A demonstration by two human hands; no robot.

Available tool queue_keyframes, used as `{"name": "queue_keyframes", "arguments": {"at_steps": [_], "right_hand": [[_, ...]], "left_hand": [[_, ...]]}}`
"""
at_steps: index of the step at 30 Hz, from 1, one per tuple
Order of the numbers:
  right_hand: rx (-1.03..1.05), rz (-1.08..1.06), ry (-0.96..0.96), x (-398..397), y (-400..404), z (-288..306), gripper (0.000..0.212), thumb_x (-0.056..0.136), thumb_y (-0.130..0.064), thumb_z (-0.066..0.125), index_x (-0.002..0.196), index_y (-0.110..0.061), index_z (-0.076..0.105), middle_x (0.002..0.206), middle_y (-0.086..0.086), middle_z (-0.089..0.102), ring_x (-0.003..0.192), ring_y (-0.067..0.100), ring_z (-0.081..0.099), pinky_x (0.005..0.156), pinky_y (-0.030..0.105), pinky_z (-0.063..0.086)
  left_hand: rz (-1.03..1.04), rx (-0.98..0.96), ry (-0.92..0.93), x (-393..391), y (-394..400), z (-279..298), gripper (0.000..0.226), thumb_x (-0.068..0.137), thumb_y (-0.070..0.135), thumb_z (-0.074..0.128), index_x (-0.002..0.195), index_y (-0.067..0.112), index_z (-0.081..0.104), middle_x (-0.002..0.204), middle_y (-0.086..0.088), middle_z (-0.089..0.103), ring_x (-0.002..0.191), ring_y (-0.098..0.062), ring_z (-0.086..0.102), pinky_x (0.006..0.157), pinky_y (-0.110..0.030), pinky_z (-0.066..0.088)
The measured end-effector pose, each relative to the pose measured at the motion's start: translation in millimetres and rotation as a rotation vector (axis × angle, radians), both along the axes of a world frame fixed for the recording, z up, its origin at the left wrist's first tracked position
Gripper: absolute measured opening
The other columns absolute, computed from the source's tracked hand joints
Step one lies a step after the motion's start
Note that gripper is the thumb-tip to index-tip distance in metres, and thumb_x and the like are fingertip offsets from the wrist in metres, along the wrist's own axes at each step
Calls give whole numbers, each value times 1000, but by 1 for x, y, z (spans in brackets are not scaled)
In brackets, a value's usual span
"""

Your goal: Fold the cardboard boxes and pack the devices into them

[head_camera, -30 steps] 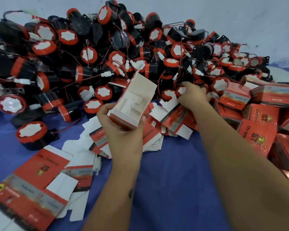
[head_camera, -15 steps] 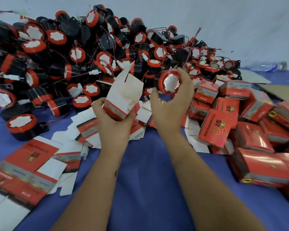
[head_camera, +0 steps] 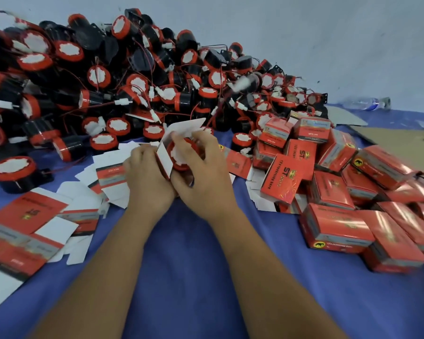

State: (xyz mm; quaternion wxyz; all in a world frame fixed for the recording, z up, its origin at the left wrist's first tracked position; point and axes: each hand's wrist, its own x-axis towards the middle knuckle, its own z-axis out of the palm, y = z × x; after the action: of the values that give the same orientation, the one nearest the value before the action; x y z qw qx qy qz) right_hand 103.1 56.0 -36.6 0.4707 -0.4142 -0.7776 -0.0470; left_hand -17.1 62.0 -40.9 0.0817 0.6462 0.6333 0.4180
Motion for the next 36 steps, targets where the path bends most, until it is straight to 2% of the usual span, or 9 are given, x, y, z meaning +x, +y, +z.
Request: {"name": "queue_keyframes", "arguments": {"at_steps": [3,8,13,18,21,24,27,30,36], "right_hand": [[-23,-61,2,0,-1,-3,52,82,-21,69,132,-8,58,126,9,59,113,20,49,105,33,30],[-55,-153,-88,-4,-2,-7,31,92,-35,54,111,-13,65,114,0,65,103,17,58,111,40,18],[-117,-184,-156,-10,-2,-8,38,96,-41,39,113,-25,69,128,-6,54,119,14,36,105,37,13],[-9,-177,367,-4,1,0,35,81,-17,64,114,-7,58,124,10,48,112,21,43,96,37,38],[-427,57,799,3,5,9,66,86,-12,64,144,-19,33,139,-2,36,123,14,45,93,22,45],[-739,222,1017,14,13,11,85,92,-14,64,156,-30,10,118,-13,63,119,12,56,101,34,44],[-712,206,1018,21,16,18,60,95,-18,61,149,-25,36,96,-12,62,106,6,60,98,25,46],[-507,77,846,22,16,25,24,97,-14,58,110,-33,66,102,-4,55,83,-7,55,78,10,47],[-247,42,635,11,-1,30,19,87,-4,53,86,-15,69,81,-8,63,75,6,55,68,24,44]], "left_hand": [[-46,21,-78,2,-2,-1,13,89,15,63,101,11,59,99,-8,65,94,-31,60,84,-48,50],[-40,-15,-173,4,-6,-4,24,94,23,63,105,21,43,94,1,58,89,-29,59,78,-46,50],[-48,-21,-238,6,-6,-1,14,97,25,56,109,22,48,101,1,61,95,-27,60,86,-47,50],[-237,-78,-630,0,-14,8,51,74,25,59,124,37,56,113,6,68,109,-17,62,94,-45,53],[-177,-109,-578,0,-11,11,63,69,41,58,130,29,52,120,-1,64,117,-24,56,101,-48,48],[-166,-163,-483,1,-9,6,44,84,30,66,127,30,57,114,6,66,110,-19,61,97,-43,51],[-190,-207,-473,1,-8,2,44,90,24,65,131,35,56,115,9,67,110,-17,61,94,-37,51],[-165,-186,-358,2,-5,3,47,91,25,64,136,28,51,118,2,65,111,-23,59,97,-46,51],[-169,-159,-362,1,-4,2,40,90,29,65,128,29,54,112,5,67,105,-21,62,93,-47,52]]}}
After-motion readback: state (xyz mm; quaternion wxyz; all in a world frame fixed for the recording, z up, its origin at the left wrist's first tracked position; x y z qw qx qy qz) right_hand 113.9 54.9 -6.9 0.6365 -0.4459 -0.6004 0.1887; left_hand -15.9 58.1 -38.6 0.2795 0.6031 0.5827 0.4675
